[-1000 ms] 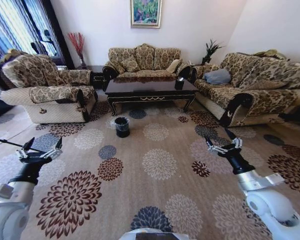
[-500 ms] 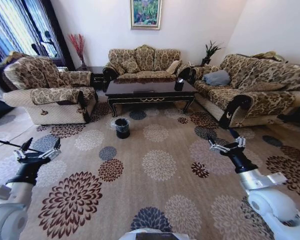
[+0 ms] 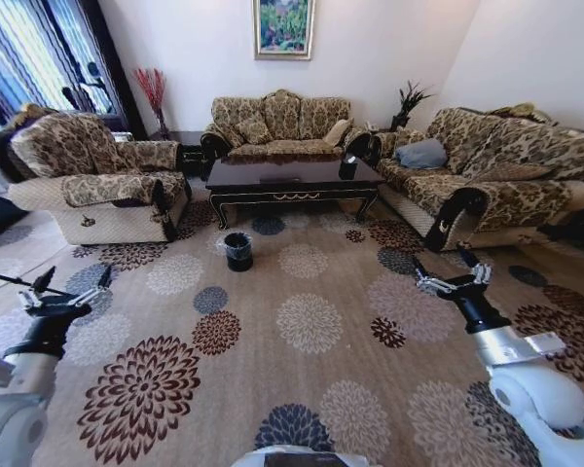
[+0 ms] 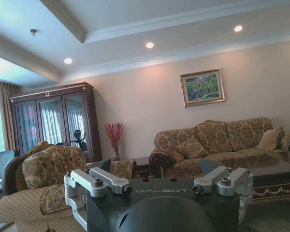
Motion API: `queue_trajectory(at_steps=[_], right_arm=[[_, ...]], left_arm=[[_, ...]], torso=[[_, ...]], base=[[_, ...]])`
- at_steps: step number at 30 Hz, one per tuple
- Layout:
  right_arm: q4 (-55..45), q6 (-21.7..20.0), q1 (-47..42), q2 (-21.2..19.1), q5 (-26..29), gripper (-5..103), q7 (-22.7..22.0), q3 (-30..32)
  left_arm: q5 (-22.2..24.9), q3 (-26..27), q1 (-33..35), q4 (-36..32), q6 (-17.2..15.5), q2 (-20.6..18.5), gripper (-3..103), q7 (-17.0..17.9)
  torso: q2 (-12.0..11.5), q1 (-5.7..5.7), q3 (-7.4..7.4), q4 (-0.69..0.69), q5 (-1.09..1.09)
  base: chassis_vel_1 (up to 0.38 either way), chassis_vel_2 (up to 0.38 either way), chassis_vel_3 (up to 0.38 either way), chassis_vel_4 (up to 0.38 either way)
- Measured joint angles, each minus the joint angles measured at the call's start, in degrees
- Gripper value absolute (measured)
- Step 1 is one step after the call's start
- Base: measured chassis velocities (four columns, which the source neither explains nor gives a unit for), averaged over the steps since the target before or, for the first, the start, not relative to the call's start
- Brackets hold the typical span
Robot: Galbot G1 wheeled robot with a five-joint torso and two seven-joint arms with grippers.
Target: Move to the front of the table and pick up the trash from the floor, then place it into the trash bin.
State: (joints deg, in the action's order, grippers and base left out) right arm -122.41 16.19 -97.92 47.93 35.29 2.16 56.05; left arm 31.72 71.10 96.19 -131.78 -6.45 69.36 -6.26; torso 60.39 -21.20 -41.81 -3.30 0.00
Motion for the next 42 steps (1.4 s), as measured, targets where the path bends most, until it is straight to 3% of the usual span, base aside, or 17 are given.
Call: queue_trajectory(at_steps=[6,8,13,23,32,42], right_arm=[[-0.1,0.0,-0.1,-0.1,0.5,100,0.0,0.0],[-0.8,-0.2,-0.2,-0.1,2.1,100,0.0,-0.2],[-2.4,-0.8,-0.5,-0.2,7.0,100,0.0,-1.1],[-2.3,-0.7,-0.6,-0.5,6.6,100,1.1,-1.0],[-1.4,-0.5,-0.3,-0.6,5.6,100,1.4,-1.0],[-0.5,-0.4,0.7,-0.3,4.9,100,1.5,-2.1]], left_arm=[[0.8,-0.3,-0.4,-0.1,1.0,-0.1,100,-0.2],[2.9,-0.6,-1.0,-0.6,3.0,-0.7,100,-2.2],[6.6,-1.6,-2.0,-0.9,4.7,-1.1,100,-5.3],[10.4,-3.9,-3.4,0.0,5.3,-0.9,100,-8.2],[9.1,-5.1,-4.0,0.6,5.4,-0.7,100,-8.3],[6.6,-6.8,-4.0,0.7,5.4,-0.6,100,-4.4]], torso=[[1.4,-0.64,-0.79,0.01,0.0],[2.2,-0.98,-1.22,-0.01,0.0],[3.7,-1.66,-2.01,0.0,0.0],[6.7,-2.95,-3.75,0.0,0.0],[9.2,-4.12,-5.09,0.0,0.0],[11.2,-5.06,-6.16,0.0,0.0]], base=[[0.0,0.0,0.0,0.0],[0.0,0.0,0.0,0.0],[0.0,0.0,0.0,0.0],[0.0,0.0,0.0,0.0],[0.0,0.0,0.0,0.0],[0.0,0.0,0.0,0.0]])
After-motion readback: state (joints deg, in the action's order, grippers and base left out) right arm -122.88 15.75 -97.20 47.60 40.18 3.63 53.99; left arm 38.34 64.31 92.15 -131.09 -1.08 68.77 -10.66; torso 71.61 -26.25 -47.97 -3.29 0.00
